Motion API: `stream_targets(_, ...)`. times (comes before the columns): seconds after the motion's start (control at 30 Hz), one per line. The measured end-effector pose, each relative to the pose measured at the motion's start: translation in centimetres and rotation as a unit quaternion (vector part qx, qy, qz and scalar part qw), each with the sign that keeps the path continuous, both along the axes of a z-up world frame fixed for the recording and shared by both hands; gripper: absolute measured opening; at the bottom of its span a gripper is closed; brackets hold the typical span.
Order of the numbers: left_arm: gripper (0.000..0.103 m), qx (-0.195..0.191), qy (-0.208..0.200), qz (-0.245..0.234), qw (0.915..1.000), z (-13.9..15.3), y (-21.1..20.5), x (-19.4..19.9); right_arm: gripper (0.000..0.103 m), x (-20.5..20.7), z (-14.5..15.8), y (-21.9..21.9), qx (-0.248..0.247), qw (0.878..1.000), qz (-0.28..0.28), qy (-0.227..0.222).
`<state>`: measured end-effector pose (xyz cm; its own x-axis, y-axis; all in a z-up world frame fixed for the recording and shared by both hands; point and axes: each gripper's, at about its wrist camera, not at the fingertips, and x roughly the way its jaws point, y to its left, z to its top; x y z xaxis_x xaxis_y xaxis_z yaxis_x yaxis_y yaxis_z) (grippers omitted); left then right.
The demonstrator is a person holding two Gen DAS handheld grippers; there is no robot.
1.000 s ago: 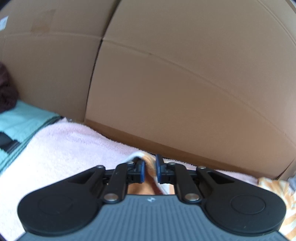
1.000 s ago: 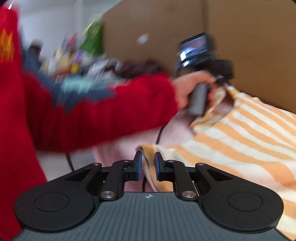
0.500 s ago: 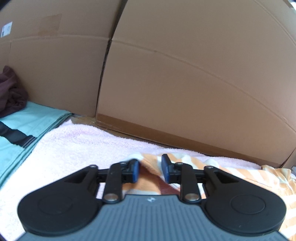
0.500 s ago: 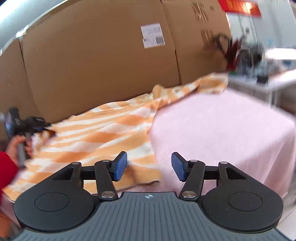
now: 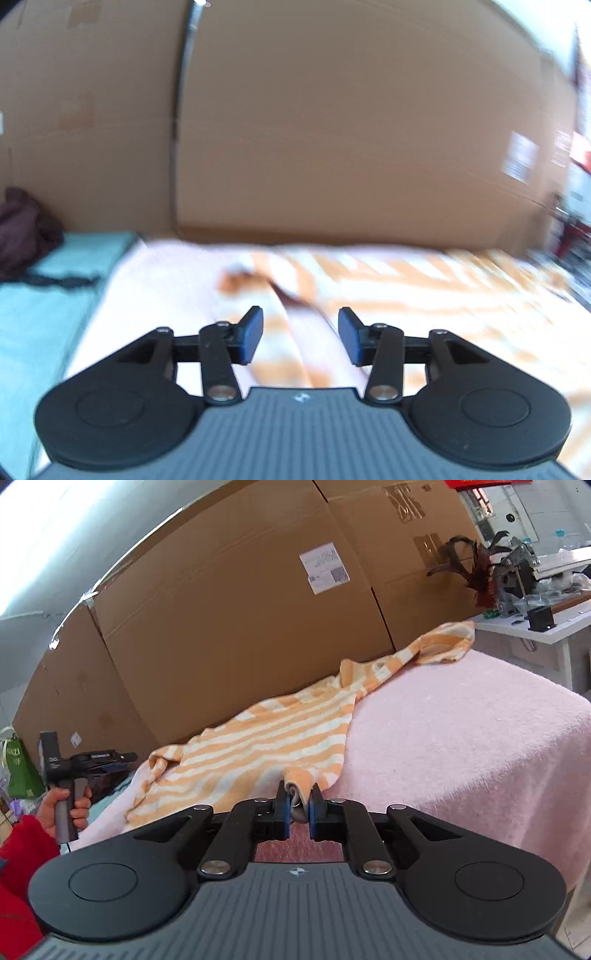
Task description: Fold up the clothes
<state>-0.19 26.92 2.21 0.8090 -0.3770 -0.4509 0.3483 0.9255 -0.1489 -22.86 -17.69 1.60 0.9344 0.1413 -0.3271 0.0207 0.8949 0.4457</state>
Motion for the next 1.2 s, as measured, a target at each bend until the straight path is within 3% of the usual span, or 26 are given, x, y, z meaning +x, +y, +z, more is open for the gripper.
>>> stream_targets(0.07, 0.044, -0.007, 0.031, -0.039, 0.9987, -1.1, -0.3, -2.6, 0.013, 0.3, -0.3, 0.3, -0.017, 0.999, 0.019, 0.037)
stream_targets(0.13, 0.044, -0.003, 0.044, -0.062, 0.9971, -1.9, -0.9, -4.0, 0.014, 0.5, -0.1, 0.7, -0.038, 0.999, 0.011, 0.027)
stream_targets(0.2, 0.045, 0.005, 0.053, -0.08, 0.9954, -2.6, -1.7, -5.1, 0.021, 0.9, 0.6, 0.0, -0.008, 1.0, 0.005, -0.012)
stream_targets(0.23, 0.051, 0.008, 0.057, -0.09, 0.9943, -3.0, -2.0, -5.6, 0.023, 1.0, 0.9, -0.5, 0.015, 0.999, 0.002, -0.036)
stream_targets(0.27, 0.057, 0.012, 0.062, -0.099, 0.9931, -3.3, -2.4, -6.2, 0.032, 1.2, 1.2, -1.1, 0.043, 0.997, 0.004, -0.067)
stream_targets(0.3, 0.058, 0.016, 0.066, -0.108, 0.9918, -3.7, -2.7, -6.7, 0.036, 1.8, 1.5, -1.4, 0.07, 0.993, 0.013, -0.092)
stream_targets(0.33, 0.066, 0.019, 0.07, -0.117, 0.9904, -4.0, -3.1, -7.3, 0.037, 2.5, 1.7, -1.4, 0.086, 0.991, 0.024, -0.104)
stream_targets(0.4, 0.082, -0.003, 0.082, -0.127, 0.9884, -4.1, -3.3, -7.4, 0.037, 4.2, 1.8, -0.8, 0.088, 0.99, 0.042, -0.099)
stream_targets(0.43, 0.083, -0.016, 0.086, -0.133, 0.9873, -4.1, -3.3, -7.3, 0.038, 5.0, 1.6, -0.2, 0.078, 0.992, 0.049, -0.088)
stream_targets(0.5, 0.071, -0.033, 0.088, -0.14, 0.9857, -4.2, -3.8, -7.2, 0.038, 6.4, 0.9, 1.1, 0.058, 0.995, 0.061, -0.061)
stream_targets(0.57, 0.03, -0.025, 0.076, -0.14, 0.9869, -4.4, -4.5, -7.4, 0.038, 7.3, 0.1, 2.1, 0.043, 0.996, 0.069, -0.037)
stream_targets(0.6, 0.021, -0.022, 0.074, -0.141, 0.987, -4.5, -4.7, -7.3, 0.038, 7.6, -0.4, 2.4, 0.038, 0.996, 0.071, -0.028)
stream_targets(0.63, 0.006, -0.023, 0.077, -0.144, 0.9864, -4.4, -4.5, -7.1, 0.038, 7.9, -0.7, 2.6, 0.034, 0.997, 0.069, -0.019)
stream_targets(0.67, 0.0, -0.027, 0.081, -0.147, 0.9854, -4.3, -4.1, -6.8, 0.039, 8.0, -1.0, 2.7, 0.032, 0.997, 0.065, -0.012)
stream_targets(0.73, 0.003, -0.036, 0.094, -0.149, 0.9836, -4.0, -3.2, -6.1, 0.038, 8.0, -1.3, 2.6, 0.028, 0.998, 0.062, -0.008)
stream_targets(0.8, 0.029, -0.047, 0.107, -0.131, 0.9845, -3.7, -1.7, -5.1, 0.038, 8.0, -1.4, 2.3, 0.023, 0.998, 0.061, -0.01)
stream_targets(0.83, 0.054, -0.052, 0.103, -0.111, 0.9871, -3.5, -0.9, -4.8, 0.038, 8.0, -1.4, 2.3, 0.019, 0.998, 0.061, -0.01)
stream_targets(0.87, 0.07, -0.06, 0.094, -0.085, 0.9901, -3.4, 0.1, -4.5, 0.038, 8.0, -1.4, 2.4, 0.015, 0.998, 0.061, -0.012)
stream_targets(0.93, 0.072, -0.08, 0.087, -0.052, 0.9916, -3.3, 1.4, -4.0, 0.038, 8.0, -1.5, 2.6, 0.007, 0.998, 0.057, -0.018)
stream_targets(1.0, 0.067, -0.1, 0.095, -0.034, 0.9899, -3.6, 2.2, -3.2, 0.039, 8.0, -1.7, 3.2, -0.011, 0.998, 0.05, -0.027)
stream_targets(1.07, 0.051, -0.089, 0.094, -0.019, 0.9914, -4.2, 1.7, -2.8, 0.039, 7.9, -1.8, 3.8, -0.029, 0.998, 0.044, -0.036)
stream_targets(1.2, 0.04, -0.054, 0.075, -0.003, 0.9957, -4.6, 0.6, -2.7, 0.051, 7.9, -1.7, 4.4, -0.041, 0.997, 0.043, -0.043)
